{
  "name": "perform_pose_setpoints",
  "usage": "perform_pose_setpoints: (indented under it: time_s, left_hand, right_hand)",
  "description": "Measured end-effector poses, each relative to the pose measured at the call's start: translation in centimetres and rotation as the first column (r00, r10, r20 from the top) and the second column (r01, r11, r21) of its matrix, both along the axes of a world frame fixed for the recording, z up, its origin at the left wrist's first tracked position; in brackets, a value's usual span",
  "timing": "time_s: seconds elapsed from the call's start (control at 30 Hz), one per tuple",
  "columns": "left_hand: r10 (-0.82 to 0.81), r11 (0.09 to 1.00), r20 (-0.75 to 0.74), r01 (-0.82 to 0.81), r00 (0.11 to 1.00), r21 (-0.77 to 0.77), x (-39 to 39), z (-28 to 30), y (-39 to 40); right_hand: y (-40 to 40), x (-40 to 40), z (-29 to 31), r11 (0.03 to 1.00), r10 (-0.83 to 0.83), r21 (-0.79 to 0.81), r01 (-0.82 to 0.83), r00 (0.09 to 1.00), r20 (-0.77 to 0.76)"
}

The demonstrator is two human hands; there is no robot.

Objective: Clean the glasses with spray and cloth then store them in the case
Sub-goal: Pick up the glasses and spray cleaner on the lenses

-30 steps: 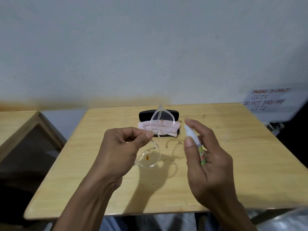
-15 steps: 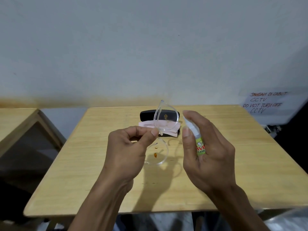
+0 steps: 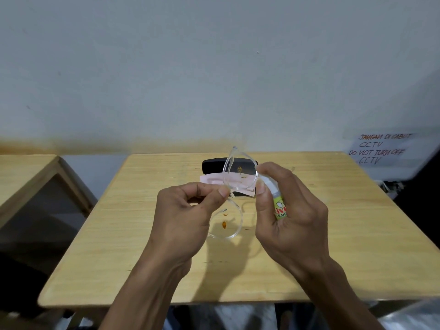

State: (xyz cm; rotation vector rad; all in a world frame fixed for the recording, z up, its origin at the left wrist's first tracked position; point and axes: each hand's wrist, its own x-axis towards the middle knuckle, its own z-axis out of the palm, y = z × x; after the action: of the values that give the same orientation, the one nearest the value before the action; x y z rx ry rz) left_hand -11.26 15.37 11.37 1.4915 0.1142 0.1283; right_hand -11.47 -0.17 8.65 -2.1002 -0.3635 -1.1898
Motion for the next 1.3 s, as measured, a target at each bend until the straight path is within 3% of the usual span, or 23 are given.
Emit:
perform_pose_setpoints:
  time_s: [0.37,0.53,0.77,0.97,1.3]
  left_hand:
    - [-0.004,1.0,-0.001,0.004,1.0,-0.003,0.0,0.0,0.0]
    - [0.022,0.999,-0.029,-0.023,0.999,-0.042,0.3,0.2,0.2]
    - [0.113,0.979,-0.057,-0.121,0.992,-0.163,0.6,1.7,-0.1]
    - [0.12,0.976,-0.065,-0.13,0.991,-0.176,0.3,2.3,-0.5]
    - [0.106,0.98,-0.063,-0.115,0.992,-0.164,0.1,2.2,-0.5]
  right_hand:
    - [-0.2,-0.1,0.0,1.0,0.007,0.002,-0.007,0.999,-0.042]
    - [-0.3,-1.7,0.1,0.996,0.042,0.074,-0.043,0.999,0.014]
    - [0.8,-4.3,-1.3,0.991,0.109,-0.077,-0.109,0.994,-0.002]
    - [1.7,-3.5,-2.3,0.982,0.173,-0.076,-0.174,0.985,-0.017]
    - [1.5,-2.8,-2.7,0.991,0.125,-0.048,-0.124,0.992,0.017]
